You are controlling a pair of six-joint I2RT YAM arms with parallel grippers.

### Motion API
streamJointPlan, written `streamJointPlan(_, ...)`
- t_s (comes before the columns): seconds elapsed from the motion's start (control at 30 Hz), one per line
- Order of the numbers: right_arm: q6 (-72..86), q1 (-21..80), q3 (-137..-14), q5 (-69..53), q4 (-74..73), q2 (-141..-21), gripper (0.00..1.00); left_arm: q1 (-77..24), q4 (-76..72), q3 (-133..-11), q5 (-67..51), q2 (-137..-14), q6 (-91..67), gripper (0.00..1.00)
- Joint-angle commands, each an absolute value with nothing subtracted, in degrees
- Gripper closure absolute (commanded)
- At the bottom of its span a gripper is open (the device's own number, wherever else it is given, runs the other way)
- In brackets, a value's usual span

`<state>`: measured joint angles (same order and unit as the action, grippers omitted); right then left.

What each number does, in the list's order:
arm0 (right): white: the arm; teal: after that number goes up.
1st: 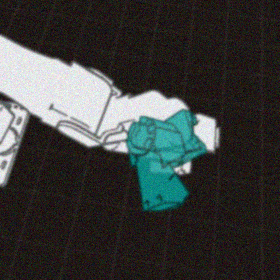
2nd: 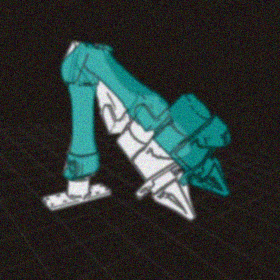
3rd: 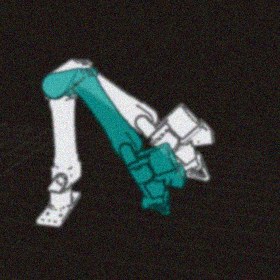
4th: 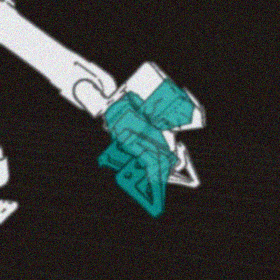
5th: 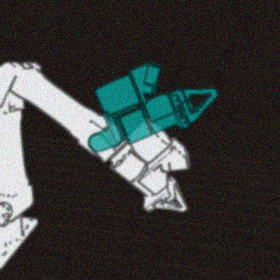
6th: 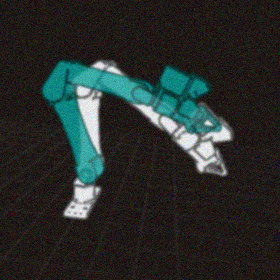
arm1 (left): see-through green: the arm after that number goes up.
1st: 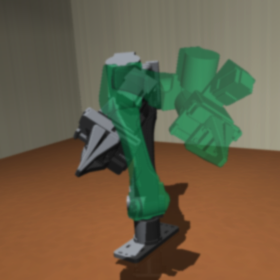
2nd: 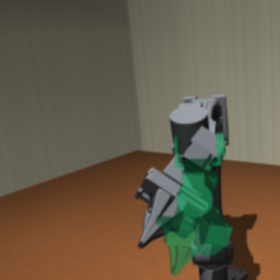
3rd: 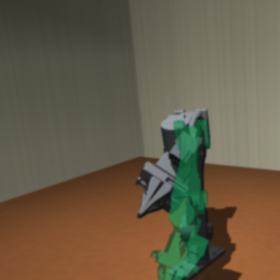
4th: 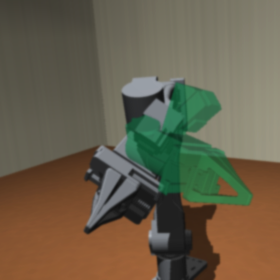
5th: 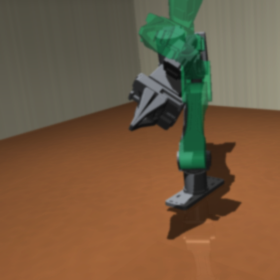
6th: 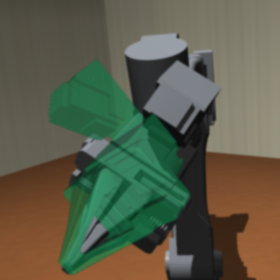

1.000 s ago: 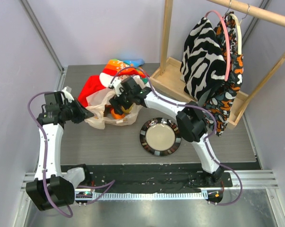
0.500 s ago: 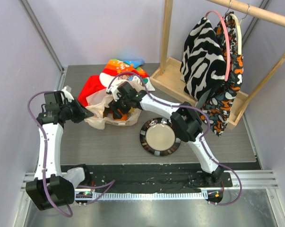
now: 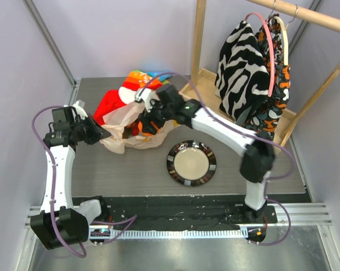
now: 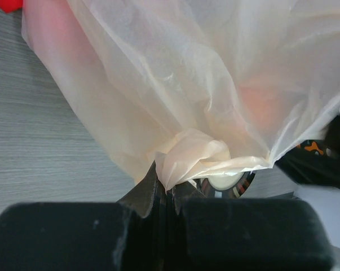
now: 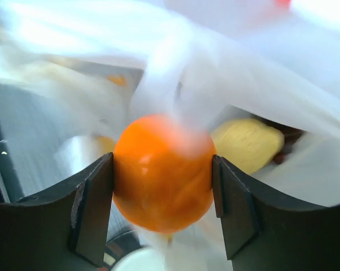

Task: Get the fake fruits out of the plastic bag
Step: Take out the fake fruit from the plastic bag, then place the fake fruit on the plate.

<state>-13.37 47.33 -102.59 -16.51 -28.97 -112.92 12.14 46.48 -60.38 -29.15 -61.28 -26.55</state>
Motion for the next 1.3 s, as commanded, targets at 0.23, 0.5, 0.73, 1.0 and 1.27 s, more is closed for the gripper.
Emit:
streamJointPlan(0.23,-35.6,48.0,-76.2,-14.7,-16.9,-75.0,0.82,12.7,42.6,-68.6,-29.8,-64.4,-25.7,1.00)
streamJointPlan(0.5,-52.1,47.9,-60.1,-12.7,-30.1,-57.5,0.80,12.7,43.5,-70.7,-29.3,-64.9,-24.5,1.00)
streamJointPlan(0.73,-52.8,47.8,-53.4,-10.1,-34.5,-58.2,0.80,12.7,43.9,-69.6,-29.0,-63.4,-24.3,1.00)
streamJointPlan(1.0,-51.1,46.2,-48.9,-1.5,-13.0,-78.3,0.82,12.7,44.4,-68.8,-28.7,-62.4,-23.3,0.99)
streamJointPlan(1.27,-48.6,44.9,-53.3,2.9,-7.9,-86.6,0.83,12.7,44.3,-66.8,-28.8,-61.5,-23.6,0.99)
